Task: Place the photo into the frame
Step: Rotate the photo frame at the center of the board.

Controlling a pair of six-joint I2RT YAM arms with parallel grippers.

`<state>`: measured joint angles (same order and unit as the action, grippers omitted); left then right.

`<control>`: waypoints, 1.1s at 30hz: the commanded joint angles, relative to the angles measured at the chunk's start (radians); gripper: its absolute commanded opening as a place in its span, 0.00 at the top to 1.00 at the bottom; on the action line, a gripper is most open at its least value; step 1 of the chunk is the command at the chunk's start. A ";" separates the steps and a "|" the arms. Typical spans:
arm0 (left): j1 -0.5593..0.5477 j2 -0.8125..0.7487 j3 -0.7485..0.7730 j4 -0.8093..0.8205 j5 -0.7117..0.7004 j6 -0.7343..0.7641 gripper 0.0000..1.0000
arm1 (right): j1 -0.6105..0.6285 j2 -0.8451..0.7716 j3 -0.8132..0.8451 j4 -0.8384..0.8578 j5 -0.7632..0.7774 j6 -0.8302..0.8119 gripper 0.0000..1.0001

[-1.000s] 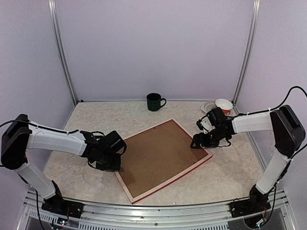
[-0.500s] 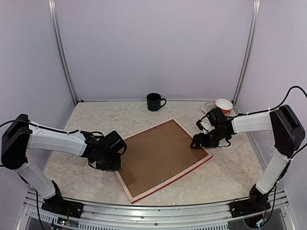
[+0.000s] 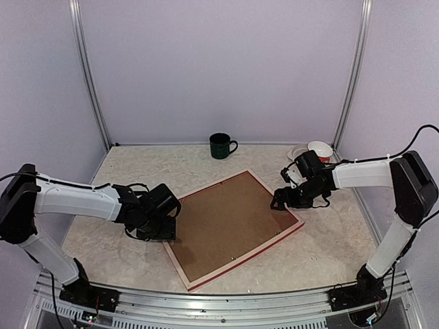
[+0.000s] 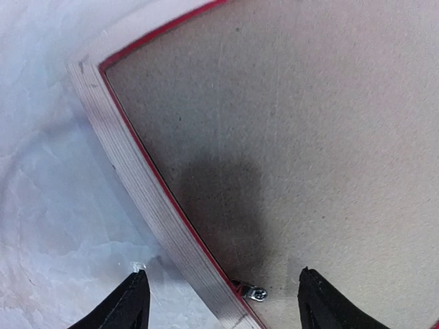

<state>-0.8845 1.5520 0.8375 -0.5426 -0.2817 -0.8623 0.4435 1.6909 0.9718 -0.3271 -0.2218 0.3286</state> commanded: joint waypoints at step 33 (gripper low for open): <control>0.287 0.234 0.215 0.293 0.169 0.219 0.01 | 0.212 -0.456 -0.473 0.167 -0.093 0.554 0.01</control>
<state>-0.5961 1.7817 1.0794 -0.2974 -0.1558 -0.6449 0.6319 1.1942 0.5140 -0.2314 -0.3180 0.8249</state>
